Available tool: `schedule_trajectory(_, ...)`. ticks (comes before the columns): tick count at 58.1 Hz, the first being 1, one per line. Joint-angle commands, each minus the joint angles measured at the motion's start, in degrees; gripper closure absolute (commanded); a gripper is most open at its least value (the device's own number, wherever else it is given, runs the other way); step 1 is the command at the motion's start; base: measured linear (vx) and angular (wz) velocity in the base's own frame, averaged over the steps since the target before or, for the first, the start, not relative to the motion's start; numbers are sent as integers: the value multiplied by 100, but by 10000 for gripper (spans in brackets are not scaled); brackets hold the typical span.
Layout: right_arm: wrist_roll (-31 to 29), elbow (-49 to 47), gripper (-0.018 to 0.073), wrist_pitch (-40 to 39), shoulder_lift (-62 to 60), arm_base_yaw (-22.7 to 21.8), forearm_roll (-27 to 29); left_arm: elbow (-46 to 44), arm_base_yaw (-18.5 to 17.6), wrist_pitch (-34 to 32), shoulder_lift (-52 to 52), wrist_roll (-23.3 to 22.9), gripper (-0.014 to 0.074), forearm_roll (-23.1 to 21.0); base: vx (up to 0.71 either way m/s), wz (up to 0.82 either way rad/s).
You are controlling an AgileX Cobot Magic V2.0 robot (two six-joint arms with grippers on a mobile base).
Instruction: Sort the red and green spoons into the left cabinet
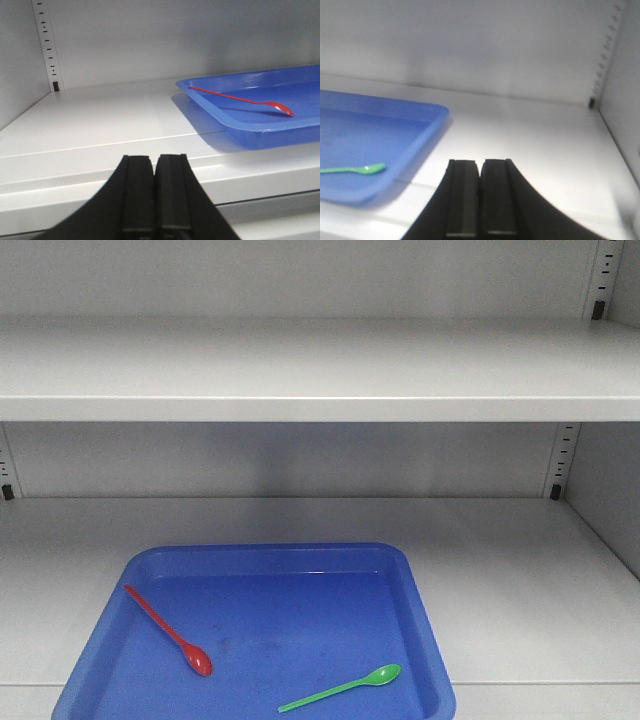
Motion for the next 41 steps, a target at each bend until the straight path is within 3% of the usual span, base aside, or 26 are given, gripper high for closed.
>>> schedule_trajectory(1, 966, 462, 564, -637, -553, -157, -549, -6, 0, -498, -122, -5, 596, -45, 0, 0)
schedule_trajectory(9, 2339, 1378, 564, -750, -1337, -199, -1520, -6, 0, -498, -122, -5, 596, -45, 0, 0)
schedule_trajectory(15, 2870, 1924, 564, -840, -1875, -199, -1862, -6, 0, -498, -122, -5, 596, -45, 0, 0)
schedule_trajectory(27, 2708, 2019, 564, -385, -2259, -230, -2182, -6, 0, -498, -121, -5, 596, -45, 0, 0)
schedule_trajectory(41, 2733, 2025, 564, -431, -2282, -666, -1999, -6, 0, -498, -121, -5, 596, -45, 0, 0)
